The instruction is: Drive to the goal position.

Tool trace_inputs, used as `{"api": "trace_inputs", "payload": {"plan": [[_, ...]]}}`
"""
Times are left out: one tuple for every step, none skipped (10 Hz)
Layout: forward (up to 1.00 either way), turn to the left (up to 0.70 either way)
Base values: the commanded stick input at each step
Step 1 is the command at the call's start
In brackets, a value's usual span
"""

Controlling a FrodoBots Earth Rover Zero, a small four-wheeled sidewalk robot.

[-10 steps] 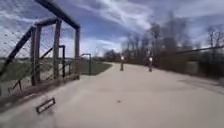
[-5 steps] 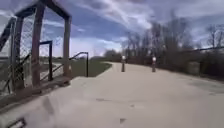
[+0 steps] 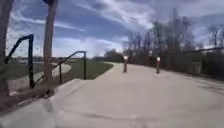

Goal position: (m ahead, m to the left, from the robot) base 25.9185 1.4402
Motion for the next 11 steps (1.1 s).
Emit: {"api": "trace_inputs", "payload": {"plan": [[1.0, 0.01], [1.0, 0.01], [1.0, -0.01], [1.0, -0.24], [1.0, -0.32], [1.0, -0.08], [1.0, -0.01], [1.0, 0.01], [1.0, 0.01], [1.0, 0.01], [1.0, 0.01]]}}
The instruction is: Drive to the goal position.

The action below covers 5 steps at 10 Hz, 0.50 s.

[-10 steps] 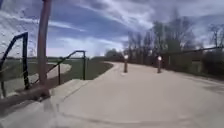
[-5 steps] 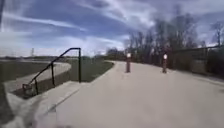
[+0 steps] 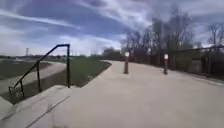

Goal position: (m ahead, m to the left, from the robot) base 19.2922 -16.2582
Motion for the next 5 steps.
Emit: {"api": "trace_inputs", "payload": {"plan": [[1.0, 0.01], [1.0, 0.01], [1.0, 0.0], [1.0, -0.11], [1.0, -0.17]]}}
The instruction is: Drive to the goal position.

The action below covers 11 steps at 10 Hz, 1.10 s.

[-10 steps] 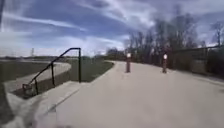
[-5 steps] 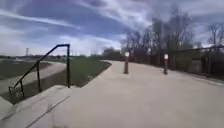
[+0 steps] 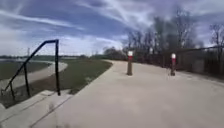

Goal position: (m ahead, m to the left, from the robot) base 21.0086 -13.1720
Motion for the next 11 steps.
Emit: {"api": "trace_inputs", "payload": {"plan": [[1.0, -0.07], [1.0, -0.01], [1.0, -0.01], [1.0, -0.01], [1.0, -0.02], [1.0, -0.13], [1.0, -0.25], [1.0, -0.26], [1.0, -0.12], [1.0, -0.04], [1.0, -0.01]]}}
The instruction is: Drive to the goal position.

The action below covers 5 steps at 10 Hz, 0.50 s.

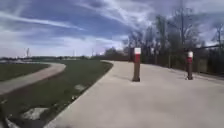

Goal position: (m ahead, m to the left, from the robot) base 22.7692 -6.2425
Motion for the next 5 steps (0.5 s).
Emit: {"api": "trace_inputs", "payload": {"plan": [[1.0, 0.01], [1.0, 0.01], [1.0, 0.01], [1.0, 0.01], [1.0, 0.01]]}}
